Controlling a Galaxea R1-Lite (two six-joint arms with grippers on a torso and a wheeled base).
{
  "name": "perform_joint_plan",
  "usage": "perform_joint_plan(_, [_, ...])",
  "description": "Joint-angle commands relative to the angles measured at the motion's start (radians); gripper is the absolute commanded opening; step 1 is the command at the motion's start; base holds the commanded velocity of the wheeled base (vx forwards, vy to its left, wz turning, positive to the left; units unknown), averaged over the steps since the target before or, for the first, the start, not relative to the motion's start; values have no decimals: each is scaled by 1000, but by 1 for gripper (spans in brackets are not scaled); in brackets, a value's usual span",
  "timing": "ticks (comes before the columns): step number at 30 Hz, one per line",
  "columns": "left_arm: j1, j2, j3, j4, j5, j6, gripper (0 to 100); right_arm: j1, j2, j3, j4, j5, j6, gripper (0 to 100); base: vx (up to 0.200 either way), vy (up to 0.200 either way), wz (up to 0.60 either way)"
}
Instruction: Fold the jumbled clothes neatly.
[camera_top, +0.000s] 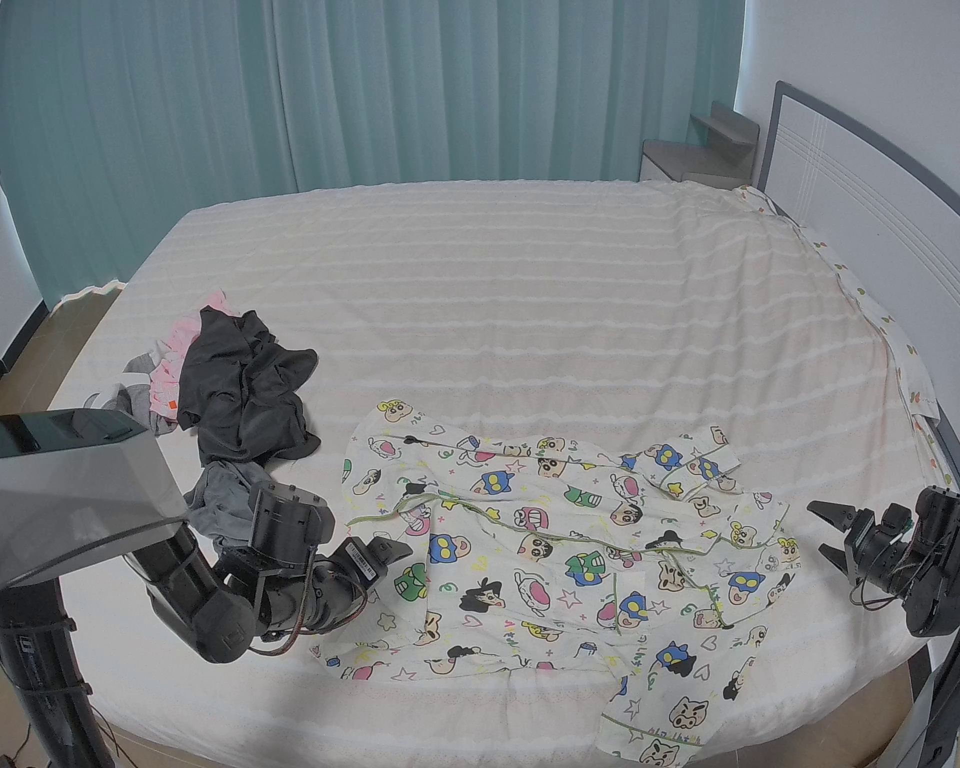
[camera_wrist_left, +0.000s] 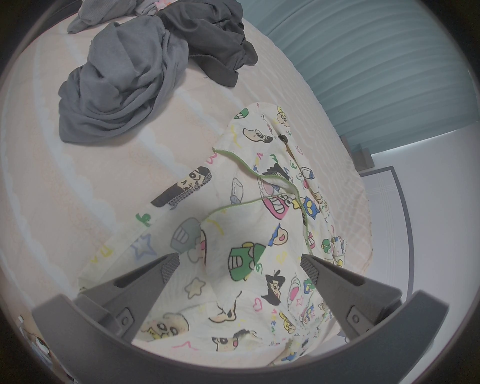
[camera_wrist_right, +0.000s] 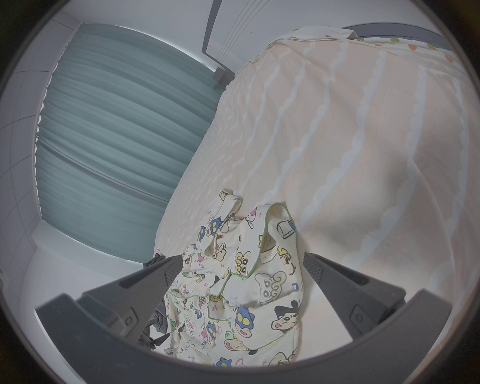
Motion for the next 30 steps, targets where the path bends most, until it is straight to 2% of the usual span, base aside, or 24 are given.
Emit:
perform_joint_plan(1, [-2, 56, -36, 5, 13, 0, 100, -1, -1, -2, -15, 0, -1, 100, 0, 0, 0])
perform_joint_plan(12, [-19, 115, -126, 49, 58, 0, 100, 1, -9, 3, -15, 2, 1, 100, 0, 0, 0])
perform_joint_plan(13, [-22, 121, -129, 49, 70, 0, 0, 1, -10, 3, -15, 2, 1, 100, 0, 0, 0])
perform_joint_plan(17, [-30, 122, -132, 49, 119, 1, 0, 2, -10, 3, -15, 4, 1, 100, 0, 0, 0])
perform_joint_plan(30, [-4, 50, -121, 49, 124, 6, 0, 21, -13, 15, -16, 4, -1, 100, 0, 0, 0])
